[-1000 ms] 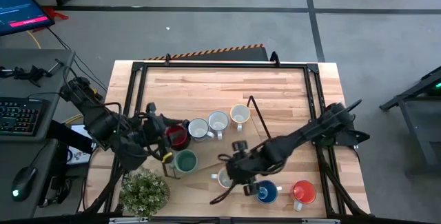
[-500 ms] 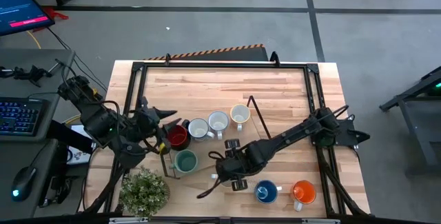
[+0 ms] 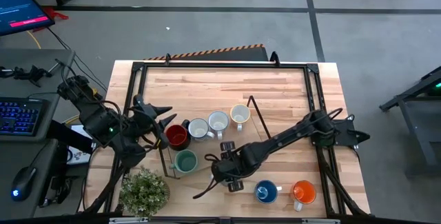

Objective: Place coffee mugs
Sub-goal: Put the yellow pattern mug on the shelf

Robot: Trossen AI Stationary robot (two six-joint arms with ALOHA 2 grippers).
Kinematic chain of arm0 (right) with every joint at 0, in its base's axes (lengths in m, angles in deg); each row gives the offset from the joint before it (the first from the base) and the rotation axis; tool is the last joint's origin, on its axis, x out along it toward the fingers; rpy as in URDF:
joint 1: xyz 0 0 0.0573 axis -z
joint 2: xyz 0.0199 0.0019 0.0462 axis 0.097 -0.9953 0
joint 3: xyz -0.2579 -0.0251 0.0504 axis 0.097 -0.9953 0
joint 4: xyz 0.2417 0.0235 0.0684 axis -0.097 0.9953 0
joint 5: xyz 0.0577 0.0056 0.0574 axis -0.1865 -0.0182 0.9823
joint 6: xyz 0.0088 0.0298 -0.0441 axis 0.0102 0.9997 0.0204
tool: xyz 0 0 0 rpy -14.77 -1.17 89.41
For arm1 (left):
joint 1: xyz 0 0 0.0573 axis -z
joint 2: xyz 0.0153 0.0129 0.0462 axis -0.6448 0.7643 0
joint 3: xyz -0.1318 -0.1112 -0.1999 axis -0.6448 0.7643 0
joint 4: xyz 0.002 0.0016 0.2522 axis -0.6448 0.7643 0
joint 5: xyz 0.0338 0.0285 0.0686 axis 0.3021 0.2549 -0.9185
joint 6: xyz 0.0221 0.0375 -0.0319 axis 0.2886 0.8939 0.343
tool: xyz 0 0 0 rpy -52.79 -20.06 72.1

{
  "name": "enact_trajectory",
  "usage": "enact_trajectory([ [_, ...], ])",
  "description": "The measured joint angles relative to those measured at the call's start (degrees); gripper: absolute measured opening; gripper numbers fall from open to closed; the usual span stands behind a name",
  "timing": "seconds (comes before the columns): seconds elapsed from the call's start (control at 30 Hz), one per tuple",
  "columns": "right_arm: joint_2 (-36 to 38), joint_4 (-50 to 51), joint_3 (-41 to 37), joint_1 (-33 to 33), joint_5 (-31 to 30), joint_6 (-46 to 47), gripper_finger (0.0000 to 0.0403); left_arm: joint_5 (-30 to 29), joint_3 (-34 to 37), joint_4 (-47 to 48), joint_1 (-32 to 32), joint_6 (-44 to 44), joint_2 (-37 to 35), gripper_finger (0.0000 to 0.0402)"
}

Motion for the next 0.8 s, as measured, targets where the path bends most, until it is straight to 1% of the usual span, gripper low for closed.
enact_trajectory([
  [0.1, -0.61, -0.92, 0.0, 0.32, 0.34, -0.46, 0.0178, 0.05, 2.16, 0.27, 0.0, -1.27, 0.0, 0.0117],
  [0.3, -1.07, -1.8, -0.02, 0.38, 0.21, -0.45, 0.0178, 0.08, 6.84, 4.39, -0.15, -13.39, -1.22, 0.0117],
  [0.4, -1.08, -1.63, -0.02, 0.33, 0.37, -0.44, 0.0178, 0.59, 9.2, 6.79, -0.02, -17.19, -3.21, 0.0117],
  [0.57, -1.08, -1.81, -0.02, 0.33, 0.75, -0.65, 0.0178, 4.66, 13.62, 6.13, 1.78, -16.9, -9.83, 0.0117],
  [0.7, -1.08, -2.22, -0.02, 0.36, 0.76, -0.88, 0.0178, 4.5, 17.61, 3.79, 4.07, -15.67, -16.03, 0.0117],
  [0.8, -1.08, -2.31, -0.02, 0.36, 0.76, -0.88, 0.0178, 4.57, 21.37, 0.45, 6.26, -12.36, -21.09, 0.0117],
])
